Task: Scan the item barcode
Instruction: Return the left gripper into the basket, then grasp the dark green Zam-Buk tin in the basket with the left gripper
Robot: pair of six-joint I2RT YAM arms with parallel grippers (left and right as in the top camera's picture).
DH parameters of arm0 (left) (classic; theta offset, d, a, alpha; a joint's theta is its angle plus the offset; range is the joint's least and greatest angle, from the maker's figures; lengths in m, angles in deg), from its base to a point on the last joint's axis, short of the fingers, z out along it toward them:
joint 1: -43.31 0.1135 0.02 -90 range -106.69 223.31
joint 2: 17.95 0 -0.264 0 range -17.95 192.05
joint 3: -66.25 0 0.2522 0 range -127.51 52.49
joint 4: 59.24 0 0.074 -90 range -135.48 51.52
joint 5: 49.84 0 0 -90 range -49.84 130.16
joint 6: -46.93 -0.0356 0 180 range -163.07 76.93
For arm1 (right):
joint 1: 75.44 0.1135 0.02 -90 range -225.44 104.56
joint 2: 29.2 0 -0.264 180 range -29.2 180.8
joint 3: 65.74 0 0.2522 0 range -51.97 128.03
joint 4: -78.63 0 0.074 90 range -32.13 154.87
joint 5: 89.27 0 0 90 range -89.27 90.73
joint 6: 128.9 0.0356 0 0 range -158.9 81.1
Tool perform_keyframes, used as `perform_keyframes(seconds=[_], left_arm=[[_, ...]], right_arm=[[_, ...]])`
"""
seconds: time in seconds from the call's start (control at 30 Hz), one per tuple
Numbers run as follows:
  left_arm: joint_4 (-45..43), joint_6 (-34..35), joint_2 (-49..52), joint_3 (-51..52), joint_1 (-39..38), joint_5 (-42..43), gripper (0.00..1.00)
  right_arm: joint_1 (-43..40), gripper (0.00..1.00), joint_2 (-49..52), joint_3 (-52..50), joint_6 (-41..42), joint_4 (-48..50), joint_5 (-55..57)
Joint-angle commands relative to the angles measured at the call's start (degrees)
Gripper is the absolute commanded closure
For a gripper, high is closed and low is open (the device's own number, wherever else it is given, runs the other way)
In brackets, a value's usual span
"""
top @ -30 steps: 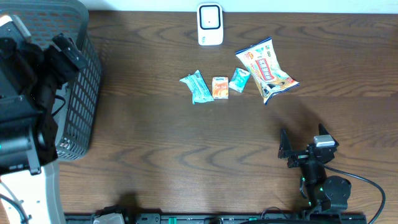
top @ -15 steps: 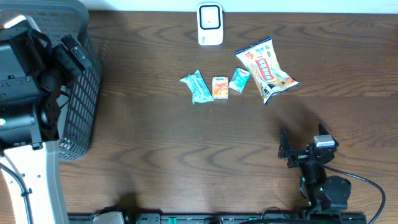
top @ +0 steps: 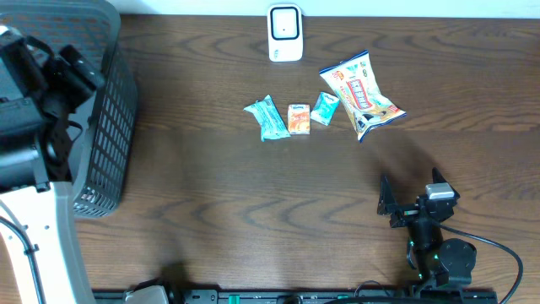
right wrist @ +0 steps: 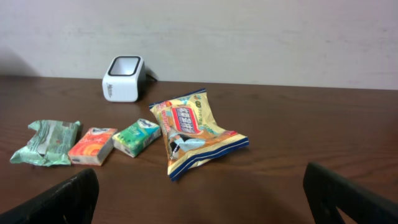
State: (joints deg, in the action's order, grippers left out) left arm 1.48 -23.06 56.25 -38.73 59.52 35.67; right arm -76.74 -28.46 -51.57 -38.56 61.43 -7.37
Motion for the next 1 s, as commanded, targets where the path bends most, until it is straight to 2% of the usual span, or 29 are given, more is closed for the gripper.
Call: perform_keyframes(seconds=[0.0,0.17,0.33,0.57,0.83,0.97], left_arm=[[-0.6,4.2,0.1,-0.8,3.4,-2.9,0.02],[1.6,9.7,3.6,-0.8,11.6,-2.7,0.02],[6.3,12.1,10.7,-0.7,16.5,-2.4,0.02],[12.2,19.5,21.4,-0.7,18.1,-2.5,0.02],[16.4,20.7,30.2,-0.6,18.2,-2.4,0.02],[18.9,26.6,31.4,0.8,18.2,-2.4,0.03]], right_arm=[[0.4,0.01,-0.2,-0.1,-0.6,-0.2,0.0],[0.4,0.01,-0.2,-0.1,-0.6,-0.2,0.0],[0.4,0.01,-0.2,-0.1,-0.6,-0.2,0.0],[0.4,0.01,-0.2,-0.1,-0.6,-0.2,0.0],[0.4,0.01,-0.2,-0.1,-0.6,-0.2,0.0],[0.4,0.01,-0.2,-0.1,-0.6,-0.2,0.0]])
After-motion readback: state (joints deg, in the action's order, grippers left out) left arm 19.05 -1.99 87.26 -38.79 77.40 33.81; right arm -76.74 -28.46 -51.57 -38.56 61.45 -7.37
